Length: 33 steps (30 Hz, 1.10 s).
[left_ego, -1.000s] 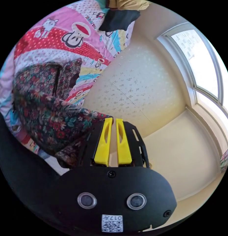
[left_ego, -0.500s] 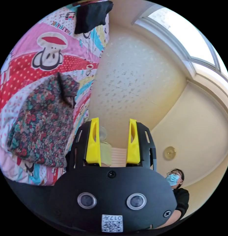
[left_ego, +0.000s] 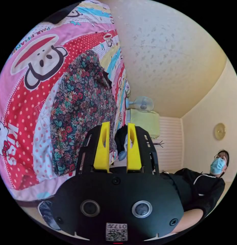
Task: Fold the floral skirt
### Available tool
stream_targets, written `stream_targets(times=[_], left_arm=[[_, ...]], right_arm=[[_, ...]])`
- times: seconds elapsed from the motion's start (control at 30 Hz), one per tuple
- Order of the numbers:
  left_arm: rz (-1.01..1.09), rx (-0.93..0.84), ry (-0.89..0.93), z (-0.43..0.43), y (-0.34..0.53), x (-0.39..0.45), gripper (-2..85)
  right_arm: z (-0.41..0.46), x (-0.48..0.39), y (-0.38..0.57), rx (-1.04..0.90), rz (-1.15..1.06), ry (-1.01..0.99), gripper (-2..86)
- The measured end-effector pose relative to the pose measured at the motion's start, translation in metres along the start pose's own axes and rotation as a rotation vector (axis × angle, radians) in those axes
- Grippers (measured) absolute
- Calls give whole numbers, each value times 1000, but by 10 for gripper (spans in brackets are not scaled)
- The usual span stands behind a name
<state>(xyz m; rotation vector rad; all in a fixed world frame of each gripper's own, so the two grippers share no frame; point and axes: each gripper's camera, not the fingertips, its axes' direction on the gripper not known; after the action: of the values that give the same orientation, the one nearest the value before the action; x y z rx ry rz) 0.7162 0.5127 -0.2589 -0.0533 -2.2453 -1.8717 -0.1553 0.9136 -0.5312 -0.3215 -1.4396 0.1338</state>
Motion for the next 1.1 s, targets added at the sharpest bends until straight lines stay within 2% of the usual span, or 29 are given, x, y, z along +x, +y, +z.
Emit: stream_targets(times=[0.13,0.3,0.37,0.5,0.57,0.63,0.7,0.77,0.8,0.87,0.97,1.1], left_arm=[[-86,18,11,11,38,-27,114],[-274,14,-326,2,98,-49,178],[-310,-10,-395,1,111,-50,183],[-333,-25,-410,2,120,-43,170],[-320,-7,-399,4,117,-37,157],[-297,31,-308,8,114,-31,135],[-264,77,-108,22,110,-28,118],[-261,71,-85,37,106,-23,137],[-293,63,-154,48,106,-21,164],[-355,30,-204,65,107,-26,175],[-435,-40,-342,87,117,-34,139],[-520,-21,-525,76,136,-34,85]], right_arm=[[8,18,13,31,36,113,117],[41,49,21,-35,141,304,133],[65,55,21,-63,151,369,134],[89,28,19,68,73,538,118],[104,2,10,105,-43,661,110],[125,-16,-2,11,-181,763,102],[154,-21,-14,-206,-282,798,92],[188,-21,-14,-448,-387,830,71],[194,-20,-12,-487,-406,859,66],[208,-6,-9,-564,-387,1058,46],[199,19,-13,-561,-250,1224,31],[172,31,-10,-502,-135,1291,51]])
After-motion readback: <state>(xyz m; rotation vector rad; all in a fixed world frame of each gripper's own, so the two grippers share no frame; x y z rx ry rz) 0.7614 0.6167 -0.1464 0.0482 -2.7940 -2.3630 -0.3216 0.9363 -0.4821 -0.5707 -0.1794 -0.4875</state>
